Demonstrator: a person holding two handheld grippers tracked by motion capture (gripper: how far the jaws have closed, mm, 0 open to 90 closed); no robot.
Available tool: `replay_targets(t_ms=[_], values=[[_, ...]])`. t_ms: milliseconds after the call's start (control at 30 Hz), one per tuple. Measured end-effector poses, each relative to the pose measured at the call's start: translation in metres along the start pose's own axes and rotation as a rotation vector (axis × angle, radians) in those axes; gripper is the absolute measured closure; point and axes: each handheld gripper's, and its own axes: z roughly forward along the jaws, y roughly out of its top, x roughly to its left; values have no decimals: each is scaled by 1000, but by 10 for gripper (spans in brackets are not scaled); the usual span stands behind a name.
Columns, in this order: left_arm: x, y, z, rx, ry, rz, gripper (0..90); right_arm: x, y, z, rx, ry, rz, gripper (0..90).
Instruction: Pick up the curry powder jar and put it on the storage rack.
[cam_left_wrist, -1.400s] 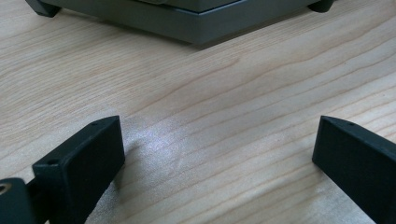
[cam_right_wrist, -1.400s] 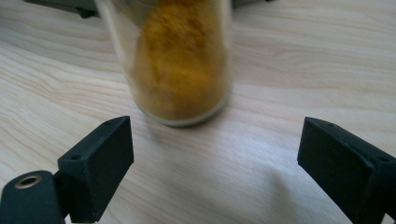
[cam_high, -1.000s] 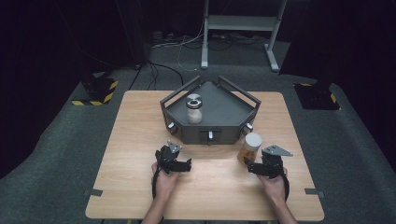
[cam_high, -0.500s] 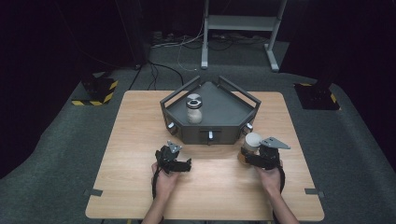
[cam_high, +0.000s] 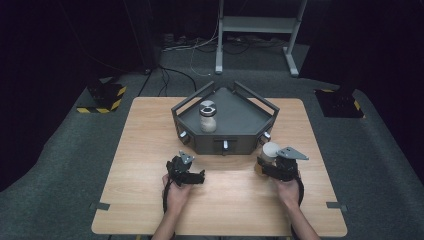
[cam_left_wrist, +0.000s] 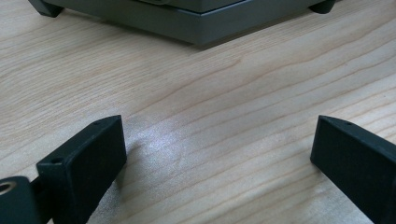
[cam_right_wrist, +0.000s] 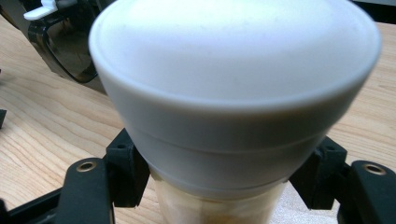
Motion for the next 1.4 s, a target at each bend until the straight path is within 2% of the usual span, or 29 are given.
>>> replay_targets(t_ms=[667,1000,1400], values=[[0,0,0,0,0,-2,37,-1,0,-1,-4,1,12,322],[0,0,0,0,0,-2,38,-4,1,-6,3,9,-3,323],[0,0,0,0,0,-2,38,-8,14,-18,-4,20,-20,325]])
